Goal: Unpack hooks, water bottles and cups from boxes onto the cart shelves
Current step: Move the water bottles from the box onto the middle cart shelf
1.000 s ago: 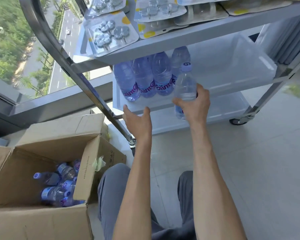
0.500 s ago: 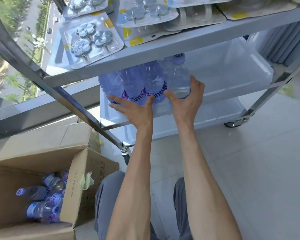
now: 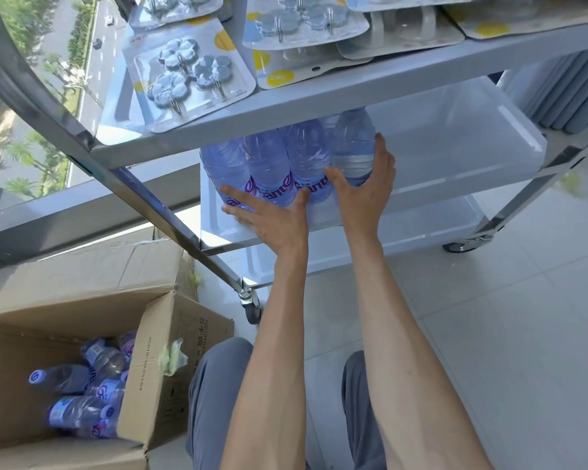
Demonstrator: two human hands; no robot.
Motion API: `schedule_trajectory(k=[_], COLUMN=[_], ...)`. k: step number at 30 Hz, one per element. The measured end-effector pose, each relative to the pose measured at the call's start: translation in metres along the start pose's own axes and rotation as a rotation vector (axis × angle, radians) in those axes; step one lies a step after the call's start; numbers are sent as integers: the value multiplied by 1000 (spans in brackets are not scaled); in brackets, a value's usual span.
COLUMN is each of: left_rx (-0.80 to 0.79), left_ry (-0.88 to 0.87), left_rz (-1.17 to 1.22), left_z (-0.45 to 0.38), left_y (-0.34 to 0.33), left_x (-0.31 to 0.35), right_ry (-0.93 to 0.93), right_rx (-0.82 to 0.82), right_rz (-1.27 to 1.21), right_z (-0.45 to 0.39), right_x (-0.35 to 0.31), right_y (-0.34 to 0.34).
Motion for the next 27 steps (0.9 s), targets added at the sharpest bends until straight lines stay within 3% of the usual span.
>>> schedule_trajectory(k=[5,20,27], left_rx=[17,22,-17], left_ry=[-3,-31,-5], left_rz=[7,-5,-28], left_z=[0,-4,-1], left_y=[-1,-2,4], left_x=[-1,-4,-1], right_ry=[0,-88,-144], right_rx=[-37,-87,-181], right_rz=[104,20,99], right_z=[17,-8,-10], right_x=[17,23,18], right_y=[9,-11,-5])
Point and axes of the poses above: each hand's wrist, its own z-axis away from the middle knuckle, its own y-axis out of the back of the hand, x = y × z, the point moved 2 cm from there along -z, towards the middle knuckle, and after that the axes turned 1 degree about x, right-handed, at the moved point
